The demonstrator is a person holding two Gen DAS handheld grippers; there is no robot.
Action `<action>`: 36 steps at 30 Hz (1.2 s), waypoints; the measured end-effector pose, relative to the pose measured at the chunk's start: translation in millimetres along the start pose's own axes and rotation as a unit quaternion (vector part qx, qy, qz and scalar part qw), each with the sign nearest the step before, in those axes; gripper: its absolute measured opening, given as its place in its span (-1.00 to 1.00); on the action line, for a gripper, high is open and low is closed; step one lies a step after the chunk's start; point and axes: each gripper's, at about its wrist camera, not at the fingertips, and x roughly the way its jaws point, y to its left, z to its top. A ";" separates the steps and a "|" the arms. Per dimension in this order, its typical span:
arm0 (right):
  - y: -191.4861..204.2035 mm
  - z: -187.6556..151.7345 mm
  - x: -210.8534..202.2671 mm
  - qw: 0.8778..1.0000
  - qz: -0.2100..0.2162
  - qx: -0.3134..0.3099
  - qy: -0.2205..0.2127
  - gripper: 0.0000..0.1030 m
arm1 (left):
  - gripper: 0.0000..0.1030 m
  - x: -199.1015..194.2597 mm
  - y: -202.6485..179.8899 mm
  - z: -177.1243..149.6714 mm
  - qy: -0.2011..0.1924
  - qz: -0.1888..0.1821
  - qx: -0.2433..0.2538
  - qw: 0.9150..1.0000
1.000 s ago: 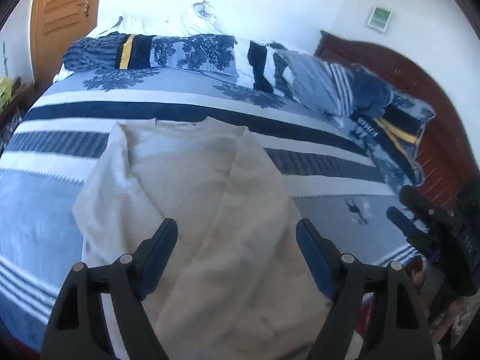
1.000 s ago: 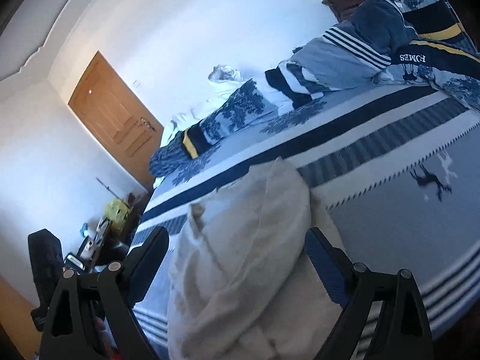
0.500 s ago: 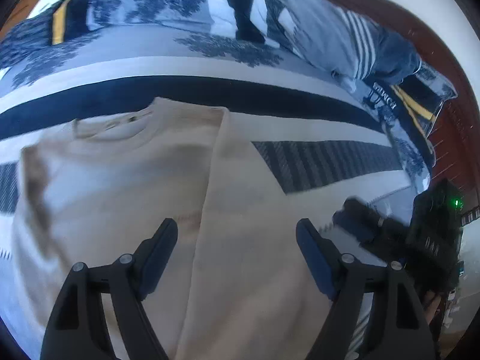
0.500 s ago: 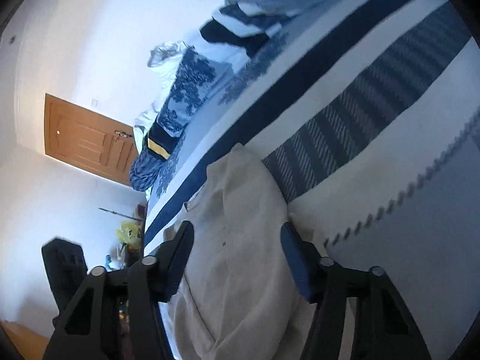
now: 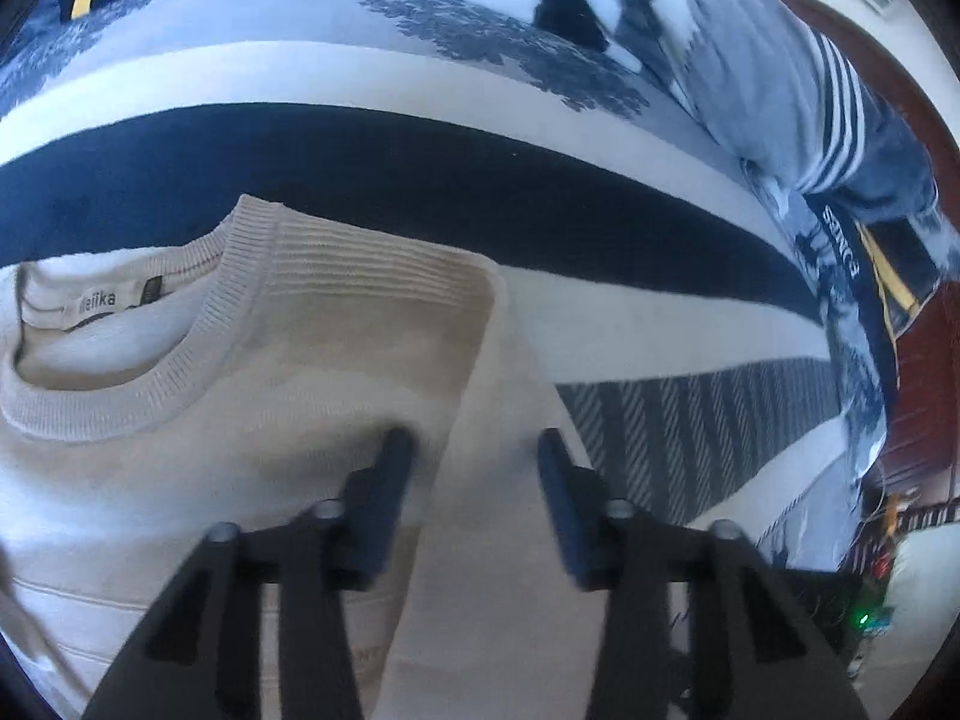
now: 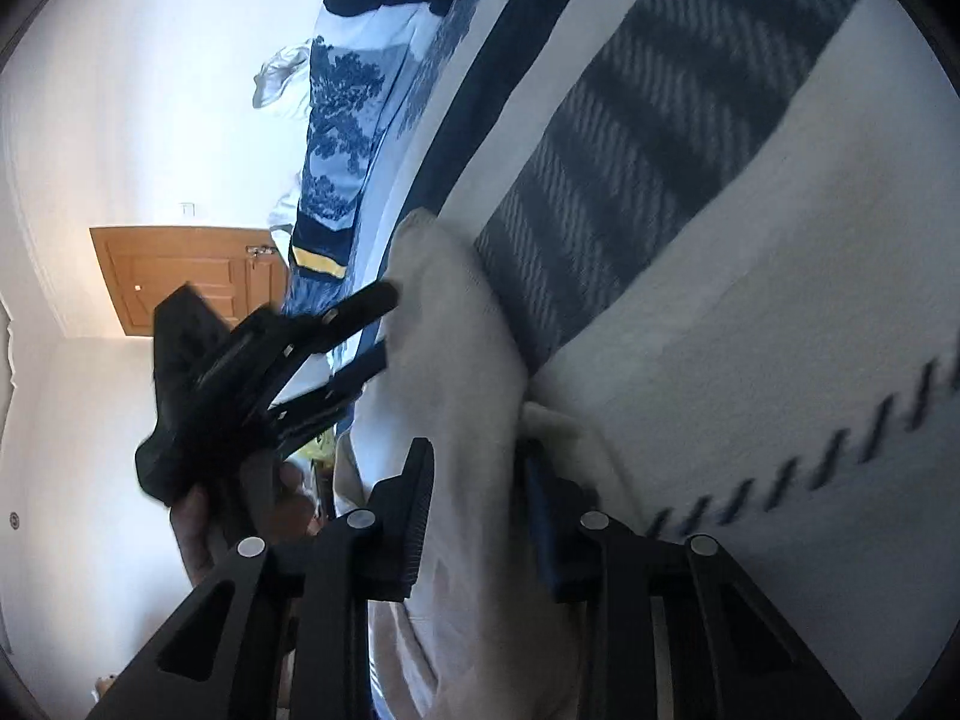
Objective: Fold small clothes
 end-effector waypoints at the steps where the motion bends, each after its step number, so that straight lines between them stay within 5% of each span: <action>1: -0.2 1.3 2.9 1.000 -0.002 0.000 -0.001 -0.38 | -0.75 0.1 1.9 0.4 0.000 0.004 -0.003 1.000; 2: -2.9 1.4 4.5 1.000 -0.010 0.002 -0.003 -0.46 | -0.94 0.2 4.5 1.2 0.003 0.003 -0.008 1.000; 3: -7.5 1.1 4.2 1.000 -0.017 0.011 -0.007 -0.85 | -0.94 -0.4 5.8 1.9 0.005 -0.003 -0.010 1.000; 6: -10.0 2.3 -5.5 0.999 0.015 0.028 -0.012 -0.88 | -0.95 -16.5 -2.1 2.8 -0.010 -0.008 0.018 1.000; 11: 10.9 1.3 -23.6 0.999 0.001 -0.010 -0.031 -0.89 | -0.96 -42.8 -5.6 11.8 -0.032 -0.045 0.018 0.998; 14: 11.7 1.6 -21.3 0.999 -0.005 -0.018 -0.026 -0.89 | -0.95 -32.2 0.3 15.7 -0.049 -0.002 0.010 0.999; 16: 6.9 3.2 -4.6 0.998 -0.050 -0.029 -0.007 -0.89 | -0.94 -0.2 4.5 10.0 -0.018 0.099 0.017 0.995; 19: -3.0 4.6 -2.1 0.997 -0.072 -0.021 -0.001 -0.83 | -0.85 -15.2 0.4 -9.8 -0.053 0.081 0.033 0.995; 20: -0.2 5.7 -5.1 0.997 -0.069 -0.028 -0.002 -0.73 | -0.62 -29.2 -2.6 -18.4 -0.070 0.065 0.047 0.994; 21: 6.8 6.5 -12.7 0.996 -0.081 -0.045 -0.016 -0.39 | -0.11 -43.7 -3.3 -27.4 -0.082 0.054 0.056 0.994; 23: 18.3 4.1 -26.5 0.991 -0.099 -0.072 -0.048 0.26 | 0.46 -73.5 3.8 -48.8 -0.120 0.056 0.064 0.989; 27: 50.0 -4.2 -36.4 0.985 -0.091 -0.134 -0.060 0.35 | 0.46 -126.8 39.2 -90.6 -0.156 0.087 0.049 0.983; 32: 95.6 -25.7 -32.0 0.969 -0.109 -0.218 -0.050 0.34 | 0.51 -180.3 108.3 -139.8 -0.179 0.204 -0.001 0.962; 36: 109.2 -37.8 -29.8 0.964 -0.123 -0.233 -0.029 0.35 | 0.51 -206.9 159.3 -155.3 -0.176 0.201 -0.051 0.962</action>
